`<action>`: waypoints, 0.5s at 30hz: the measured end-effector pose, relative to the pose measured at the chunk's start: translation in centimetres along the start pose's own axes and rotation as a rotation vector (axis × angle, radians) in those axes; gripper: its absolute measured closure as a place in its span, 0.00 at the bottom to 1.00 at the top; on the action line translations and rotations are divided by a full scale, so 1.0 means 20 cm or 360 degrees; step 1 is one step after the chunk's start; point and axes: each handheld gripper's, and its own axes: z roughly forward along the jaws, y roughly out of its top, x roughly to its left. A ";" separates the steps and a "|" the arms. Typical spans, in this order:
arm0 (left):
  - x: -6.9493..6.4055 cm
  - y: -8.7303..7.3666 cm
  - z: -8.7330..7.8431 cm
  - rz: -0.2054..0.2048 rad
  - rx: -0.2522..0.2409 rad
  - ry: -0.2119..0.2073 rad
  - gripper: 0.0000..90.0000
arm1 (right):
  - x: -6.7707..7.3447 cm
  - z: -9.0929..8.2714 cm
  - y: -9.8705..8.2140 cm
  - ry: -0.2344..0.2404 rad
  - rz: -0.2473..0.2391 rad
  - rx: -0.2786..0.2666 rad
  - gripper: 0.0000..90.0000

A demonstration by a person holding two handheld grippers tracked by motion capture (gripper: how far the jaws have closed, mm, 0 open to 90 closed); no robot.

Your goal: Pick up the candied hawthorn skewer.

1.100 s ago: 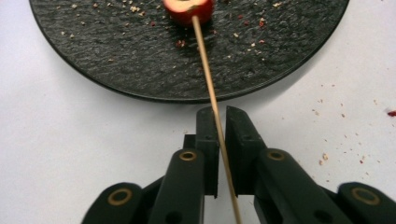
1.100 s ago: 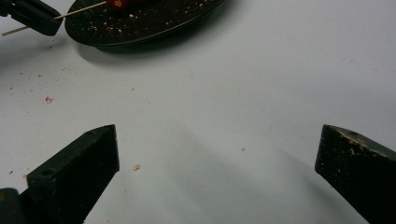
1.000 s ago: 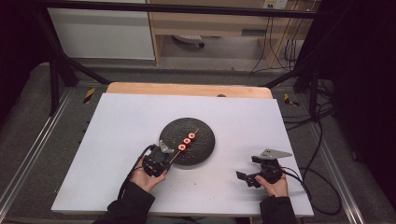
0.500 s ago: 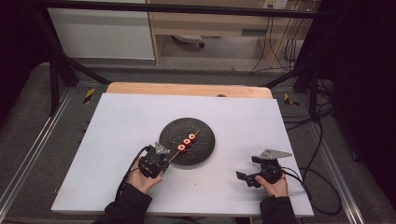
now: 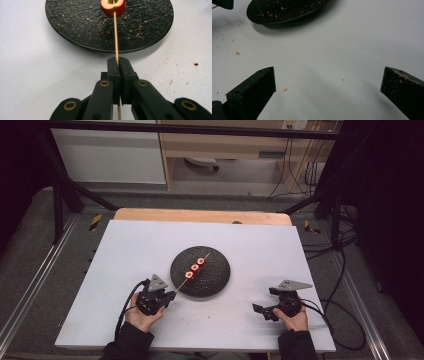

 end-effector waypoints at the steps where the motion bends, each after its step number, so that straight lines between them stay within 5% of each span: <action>1: 0.01 -0.01 -0.01 0.0003 -0.0013 0.0000 0.98 | 0.00 0.00 0.00 0.0000 0.0000 0.0000 0.01; 15: 0.03 -0.11 -0.08 0.0004 -0.0182 -0.0058 0.98 | 0.02 0.01 0.01 0.0017 0.0024 -0.0033 0.01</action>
